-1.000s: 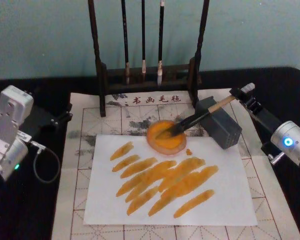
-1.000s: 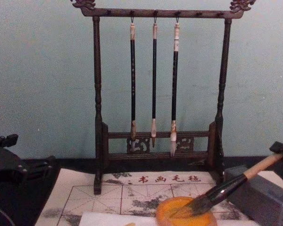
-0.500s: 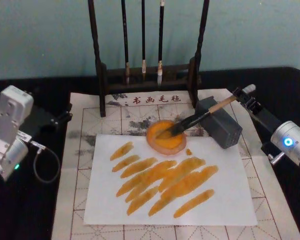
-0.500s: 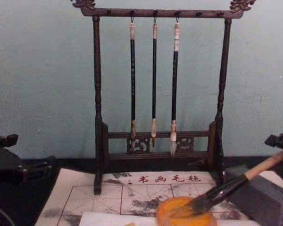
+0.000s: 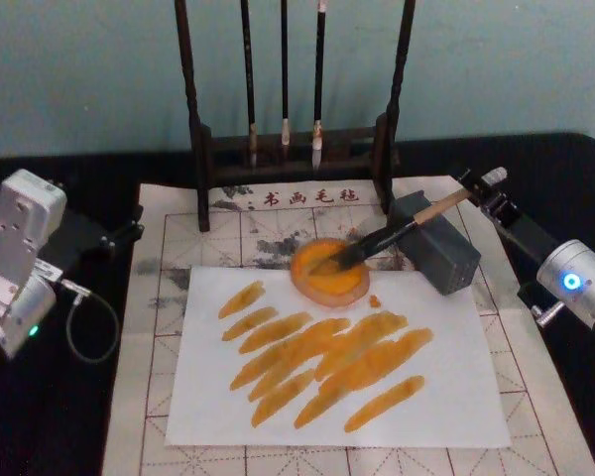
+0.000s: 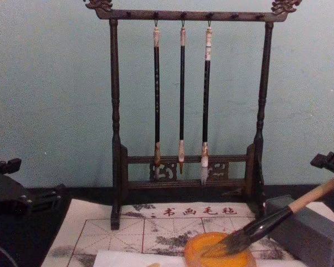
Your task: Pick up the brush from the inkstone, write on the paper, then place the brush back to its original position.
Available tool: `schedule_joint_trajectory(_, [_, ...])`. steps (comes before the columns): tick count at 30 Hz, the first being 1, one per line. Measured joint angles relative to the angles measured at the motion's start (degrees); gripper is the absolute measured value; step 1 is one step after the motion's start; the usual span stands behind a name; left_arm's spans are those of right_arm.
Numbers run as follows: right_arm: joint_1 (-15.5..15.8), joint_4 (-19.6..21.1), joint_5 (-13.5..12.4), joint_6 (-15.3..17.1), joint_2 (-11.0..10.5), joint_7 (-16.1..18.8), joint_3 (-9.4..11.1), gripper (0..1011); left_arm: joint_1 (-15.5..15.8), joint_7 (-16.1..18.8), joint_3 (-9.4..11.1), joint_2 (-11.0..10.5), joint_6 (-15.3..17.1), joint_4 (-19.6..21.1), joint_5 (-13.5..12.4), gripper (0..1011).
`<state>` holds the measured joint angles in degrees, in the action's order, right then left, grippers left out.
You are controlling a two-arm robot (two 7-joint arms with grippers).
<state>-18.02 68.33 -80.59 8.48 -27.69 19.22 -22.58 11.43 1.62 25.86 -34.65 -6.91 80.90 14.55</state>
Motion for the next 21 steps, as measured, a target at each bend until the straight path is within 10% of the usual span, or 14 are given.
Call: schedule_joint_trajectory(21, [4.75,8.56,3.57,-2.86,-5.86,-3.16,0.65,1000,0.00,0.00,0.00,0.00,0.00,0.00,0.00,1001])
